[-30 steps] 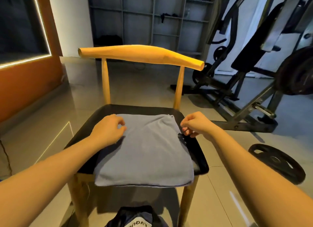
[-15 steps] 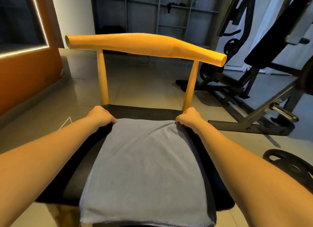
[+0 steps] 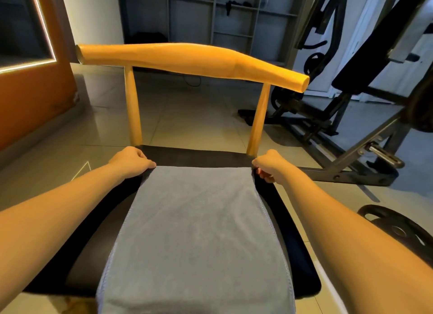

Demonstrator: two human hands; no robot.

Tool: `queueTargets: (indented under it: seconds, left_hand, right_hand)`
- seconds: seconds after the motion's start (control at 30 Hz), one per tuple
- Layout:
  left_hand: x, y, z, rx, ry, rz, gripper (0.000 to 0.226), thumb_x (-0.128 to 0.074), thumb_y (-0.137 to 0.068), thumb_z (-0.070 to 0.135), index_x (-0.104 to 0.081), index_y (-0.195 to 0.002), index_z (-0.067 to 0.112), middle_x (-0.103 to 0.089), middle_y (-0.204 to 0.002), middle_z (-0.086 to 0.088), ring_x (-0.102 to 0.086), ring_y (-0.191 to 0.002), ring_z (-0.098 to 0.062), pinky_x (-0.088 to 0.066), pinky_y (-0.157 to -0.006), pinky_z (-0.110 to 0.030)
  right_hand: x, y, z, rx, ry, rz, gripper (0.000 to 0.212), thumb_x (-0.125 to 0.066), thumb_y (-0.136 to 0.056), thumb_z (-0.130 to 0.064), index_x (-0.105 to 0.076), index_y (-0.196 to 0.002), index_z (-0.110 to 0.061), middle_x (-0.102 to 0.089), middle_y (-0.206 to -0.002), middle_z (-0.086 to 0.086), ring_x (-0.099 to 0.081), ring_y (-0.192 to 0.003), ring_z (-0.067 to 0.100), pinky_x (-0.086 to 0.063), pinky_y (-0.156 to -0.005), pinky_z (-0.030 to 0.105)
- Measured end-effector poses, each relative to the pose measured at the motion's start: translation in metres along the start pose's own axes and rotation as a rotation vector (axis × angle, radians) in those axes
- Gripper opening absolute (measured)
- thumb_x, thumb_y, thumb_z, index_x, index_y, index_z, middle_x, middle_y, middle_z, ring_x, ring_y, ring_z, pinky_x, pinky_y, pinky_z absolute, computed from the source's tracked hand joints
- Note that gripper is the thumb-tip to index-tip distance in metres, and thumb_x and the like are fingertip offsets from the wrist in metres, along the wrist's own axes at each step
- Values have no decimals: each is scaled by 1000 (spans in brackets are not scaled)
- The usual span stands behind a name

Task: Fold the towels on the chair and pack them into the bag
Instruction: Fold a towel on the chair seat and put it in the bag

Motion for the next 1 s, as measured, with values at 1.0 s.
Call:
queueTargets:
  seconds: [1.0]
  left_hand:
    - [8, -26, 8, -137, -19, 103, 14, -71, -96, 17, -70, -83, 9, -69, -82, -11, -66, -80, -24, -48, -63, -28]
  right_hand:
    - [-20, -50, -18, -3, -266, 149, 17, -52, -101, 4, -61, -114, 5, -64, -111, 26, -73, -57, 38, -59, -45, 36]
Point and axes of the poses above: each hand's wrist, its own y-axis away from the middle knuckle, its own x-axis out of the back of the hand, z = x × y, the point moved 7 cm from there along -y, towards the middle knuckle
